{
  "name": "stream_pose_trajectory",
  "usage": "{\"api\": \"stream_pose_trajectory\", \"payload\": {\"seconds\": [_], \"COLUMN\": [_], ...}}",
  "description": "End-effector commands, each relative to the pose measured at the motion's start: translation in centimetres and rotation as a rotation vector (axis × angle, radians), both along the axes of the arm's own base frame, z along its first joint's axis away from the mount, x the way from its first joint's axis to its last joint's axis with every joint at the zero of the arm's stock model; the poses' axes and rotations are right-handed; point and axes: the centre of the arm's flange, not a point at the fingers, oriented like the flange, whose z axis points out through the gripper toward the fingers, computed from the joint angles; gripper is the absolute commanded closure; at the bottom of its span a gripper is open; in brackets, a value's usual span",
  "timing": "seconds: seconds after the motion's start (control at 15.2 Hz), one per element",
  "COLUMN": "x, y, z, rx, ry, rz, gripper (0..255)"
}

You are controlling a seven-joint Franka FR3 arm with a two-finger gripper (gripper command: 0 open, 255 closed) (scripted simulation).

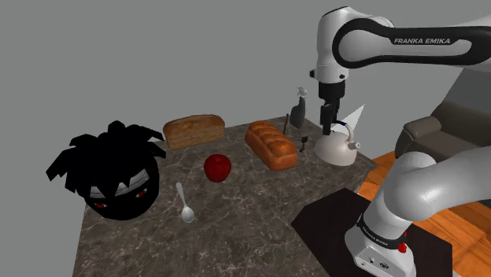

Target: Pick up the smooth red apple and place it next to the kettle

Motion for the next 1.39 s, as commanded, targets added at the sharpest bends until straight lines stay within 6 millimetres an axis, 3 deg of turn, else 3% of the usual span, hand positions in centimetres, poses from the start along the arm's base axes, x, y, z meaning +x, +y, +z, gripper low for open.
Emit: {"api": "stream_pose_trajectory", "payload": {"seconds": [0.0, 0.66, 1.32], "x": [0.0, 7.5, 15.3], "y": [0.0, 7.1, 14.7], "z": [0.0, -4.9, -8.5], "rx": [0.0, 0.046, 0.093], "ry": [0.0, -0.116, -0.233], "rz": [0.0, 0.041, 0.082], "gripper": [0, 0, 0]}}
